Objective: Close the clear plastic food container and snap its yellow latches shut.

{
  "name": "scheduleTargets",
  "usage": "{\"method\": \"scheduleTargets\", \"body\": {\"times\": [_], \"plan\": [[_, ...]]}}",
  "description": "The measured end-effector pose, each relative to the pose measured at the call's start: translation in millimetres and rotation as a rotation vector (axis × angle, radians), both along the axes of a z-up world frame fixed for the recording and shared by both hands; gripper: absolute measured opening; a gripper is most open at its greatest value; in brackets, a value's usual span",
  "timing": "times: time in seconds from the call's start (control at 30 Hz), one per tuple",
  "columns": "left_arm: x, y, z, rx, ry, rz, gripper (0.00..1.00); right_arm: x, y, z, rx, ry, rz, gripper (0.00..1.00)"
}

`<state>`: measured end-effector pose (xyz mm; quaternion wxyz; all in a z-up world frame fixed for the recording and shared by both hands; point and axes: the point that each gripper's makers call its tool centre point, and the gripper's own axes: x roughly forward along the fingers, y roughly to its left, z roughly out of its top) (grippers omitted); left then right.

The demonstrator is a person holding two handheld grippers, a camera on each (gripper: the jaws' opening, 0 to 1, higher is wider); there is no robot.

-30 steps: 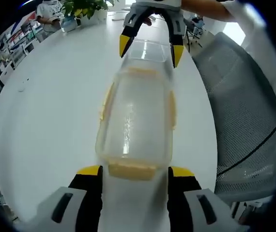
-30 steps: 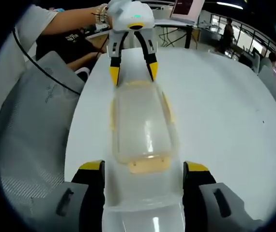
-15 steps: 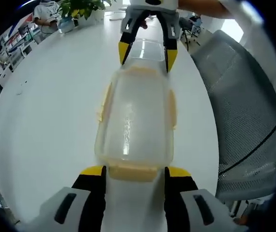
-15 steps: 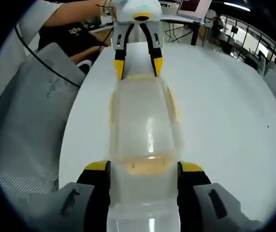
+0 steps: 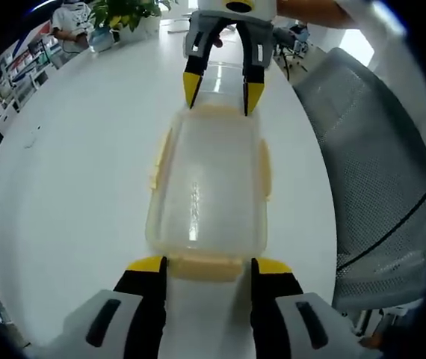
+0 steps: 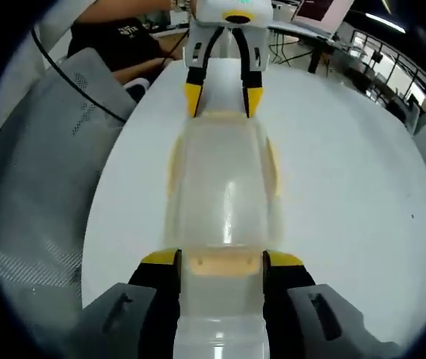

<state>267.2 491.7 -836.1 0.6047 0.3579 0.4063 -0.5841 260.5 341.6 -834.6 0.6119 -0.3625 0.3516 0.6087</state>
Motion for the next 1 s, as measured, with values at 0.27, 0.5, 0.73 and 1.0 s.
{"method": "scheduleTargets", "body": {"times": [0.27, 0.5, 0.73, 1.0], "plan": [[0.2, 1.0, -0.1, 0.007, -0.003, 0.002, 0.39, 3.9, -1.6, -0.2, -0.028, -0.014, -0.031, 0.43], [0.0, 2.6, -0.7, 0.024, -0.004, -0.008, 0.39, 2.7, -10.6, -4.5, -0.084, -0.008, -0.016, 0.36], [2.7, -0.1, 0.5, 0.02, -0.009, -0.01, 0.39, 3.1, -7.9, -5.8, -0.078, -0.015, -0.003, 0.37], [3.7, -1.6, 2.2, 0.017, -0.014, -0.02, 0.34, 3.6, -6.4, -7.1, -0.082, -0.022, 0.004, 0.37]]}}
